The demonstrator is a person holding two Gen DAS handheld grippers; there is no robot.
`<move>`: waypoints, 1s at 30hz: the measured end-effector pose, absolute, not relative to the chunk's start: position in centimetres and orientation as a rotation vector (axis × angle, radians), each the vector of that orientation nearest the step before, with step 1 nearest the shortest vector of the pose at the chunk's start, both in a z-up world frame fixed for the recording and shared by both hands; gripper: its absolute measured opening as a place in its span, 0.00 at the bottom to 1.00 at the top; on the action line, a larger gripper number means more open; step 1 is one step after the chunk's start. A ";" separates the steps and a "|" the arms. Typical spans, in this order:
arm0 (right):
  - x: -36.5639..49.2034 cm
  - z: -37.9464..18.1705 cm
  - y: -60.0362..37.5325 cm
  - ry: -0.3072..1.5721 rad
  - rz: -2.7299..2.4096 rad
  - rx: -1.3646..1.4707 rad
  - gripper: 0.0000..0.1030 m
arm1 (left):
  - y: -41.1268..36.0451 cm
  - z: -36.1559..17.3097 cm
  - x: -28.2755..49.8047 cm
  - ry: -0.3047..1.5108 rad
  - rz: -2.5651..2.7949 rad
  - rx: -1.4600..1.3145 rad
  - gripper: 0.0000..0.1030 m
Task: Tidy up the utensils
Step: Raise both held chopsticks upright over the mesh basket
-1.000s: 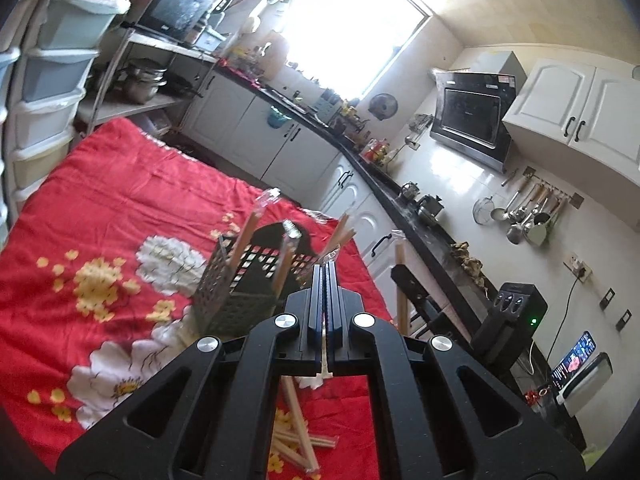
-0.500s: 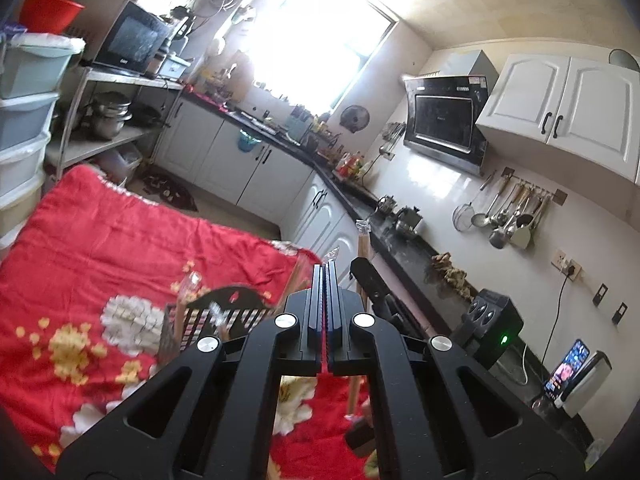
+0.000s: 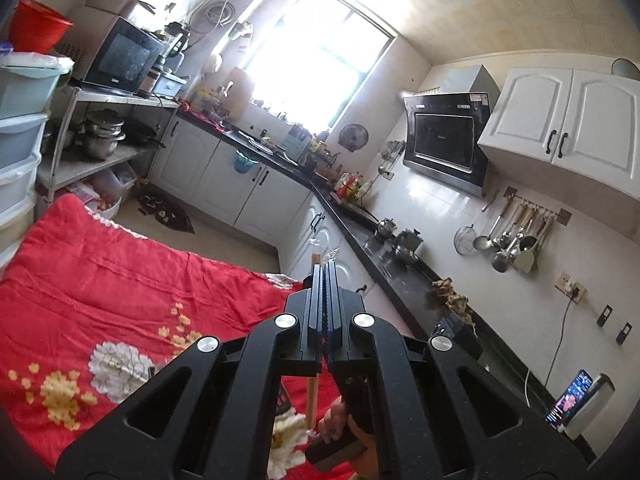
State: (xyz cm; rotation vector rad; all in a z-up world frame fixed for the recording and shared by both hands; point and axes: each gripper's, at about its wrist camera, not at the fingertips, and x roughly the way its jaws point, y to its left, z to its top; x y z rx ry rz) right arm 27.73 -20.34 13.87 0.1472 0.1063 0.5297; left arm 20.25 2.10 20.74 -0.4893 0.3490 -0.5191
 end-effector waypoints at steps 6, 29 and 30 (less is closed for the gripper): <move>29.9 13.2 -20.2 0.132 0.523 0.207 0.06 | 2.0 19.7 21.6 0.354 -0.497 -0.498 0.00; 30.0 10.1 -20.3 0.051 0.426 0.152 0.06 | 1.6 16.3 24.2 0.404 -0.447 -0.511 0.00; 29.8 9.9 -20.2 0.055 0.428 0.148 0.06 | 1.6 16.1 24.3 0.408 -0.445 -0.514 0.00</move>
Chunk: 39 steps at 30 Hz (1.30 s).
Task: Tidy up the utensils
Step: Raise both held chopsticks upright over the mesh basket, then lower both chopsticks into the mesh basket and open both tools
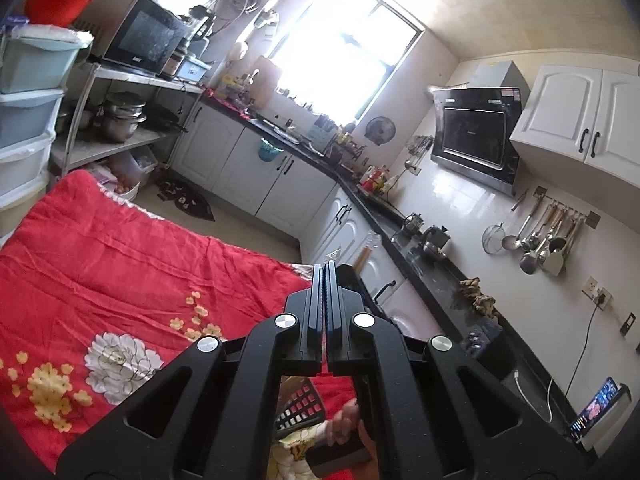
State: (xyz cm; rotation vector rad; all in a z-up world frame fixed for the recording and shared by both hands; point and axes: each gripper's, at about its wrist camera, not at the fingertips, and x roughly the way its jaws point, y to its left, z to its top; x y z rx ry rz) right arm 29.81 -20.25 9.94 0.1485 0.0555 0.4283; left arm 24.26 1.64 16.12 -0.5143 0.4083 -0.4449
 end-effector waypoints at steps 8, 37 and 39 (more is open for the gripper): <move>28.9 9.4 -20.7 0.102 0.447 0.176 0.30 | 2.2 14.9 24.0 0.436 -0.430 -0.515 0.00; 22.1 8.2 -21.9 0.357 0.449 0.126 0.59 | 5.7 12.5 16.1 0.424 -0.367 -0.511 0.81; 21.8 8.1 -22.0 0.363 0.453 0.127 0.60 | 6.0 12.1 15.9 0.429 -0.359 -0.520 0.85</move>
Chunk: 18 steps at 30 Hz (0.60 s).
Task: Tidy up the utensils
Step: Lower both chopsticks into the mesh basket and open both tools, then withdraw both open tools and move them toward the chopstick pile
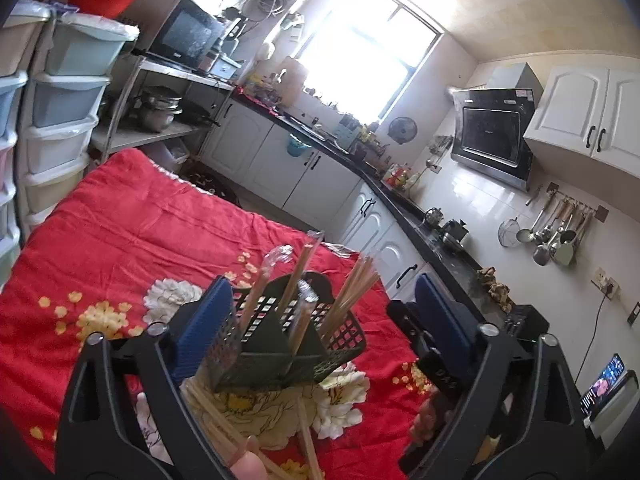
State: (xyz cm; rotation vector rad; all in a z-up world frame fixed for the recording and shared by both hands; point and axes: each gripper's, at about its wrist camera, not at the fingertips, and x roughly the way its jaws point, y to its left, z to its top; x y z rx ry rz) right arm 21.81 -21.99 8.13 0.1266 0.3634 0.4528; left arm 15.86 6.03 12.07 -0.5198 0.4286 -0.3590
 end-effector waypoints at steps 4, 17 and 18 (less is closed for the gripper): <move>20.9 8.0 -22.2 0.375 0.457 0.127 0.62 | 6.8 11.3 15.5 0.431 -0.336 -0.532 0.89; 18.7 7.4 -22.2 0.402 0.482 0.096 0.65 | 8.1 8.7 14.5 0.481 -0.285 -0.562 0.89; 18.6 7.2 -22.1 0.408 0.484 0.093 0.65 | 8.2 8.4 14.4 0.488 -0.282 -0.563 0.89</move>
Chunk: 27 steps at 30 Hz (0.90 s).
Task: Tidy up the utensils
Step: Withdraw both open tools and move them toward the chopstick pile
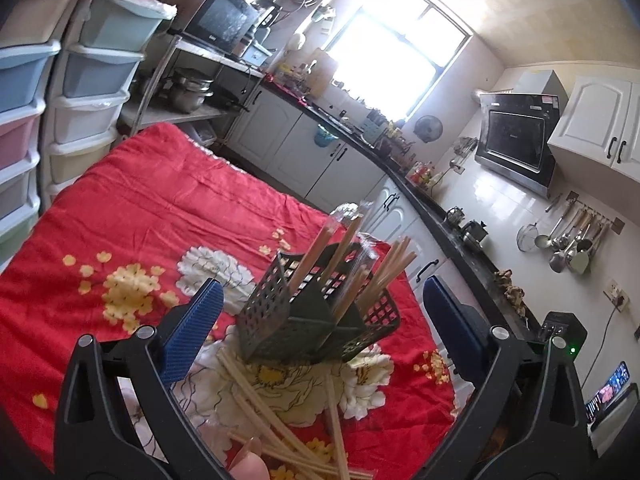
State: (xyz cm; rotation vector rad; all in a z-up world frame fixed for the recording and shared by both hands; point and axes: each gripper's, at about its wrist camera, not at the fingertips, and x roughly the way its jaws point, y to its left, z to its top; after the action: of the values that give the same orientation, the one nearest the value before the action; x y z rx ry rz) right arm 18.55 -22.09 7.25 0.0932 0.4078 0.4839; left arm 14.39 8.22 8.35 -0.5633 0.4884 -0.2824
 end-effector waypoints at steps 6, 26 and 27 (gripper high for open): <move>17.9 6.5 -21.6 0.433 0.494 0.081 0.65 | 8.7 6.8 13.8 0.525 -0.263 -0.580 0.89; 16.5 3.9 -20.3 0.542 0.557 0.012 0.68 | 9.3 2.1 12.1 0.643 -0.212 -0.591 0.89; 16.5 3.7 -20.2 0.551 0.557 0.007 0.68 | 9.3 1.8 12.0 0.651 -0.210 -0.590 0.89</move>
State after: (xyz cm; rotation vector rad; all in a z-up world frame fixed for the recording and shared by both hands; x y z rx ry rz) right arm 16.46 -20.20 3.71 0.0075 0.5508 0.5574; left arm 12.02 9.29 1.82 -0.5897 0.6506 -0.2104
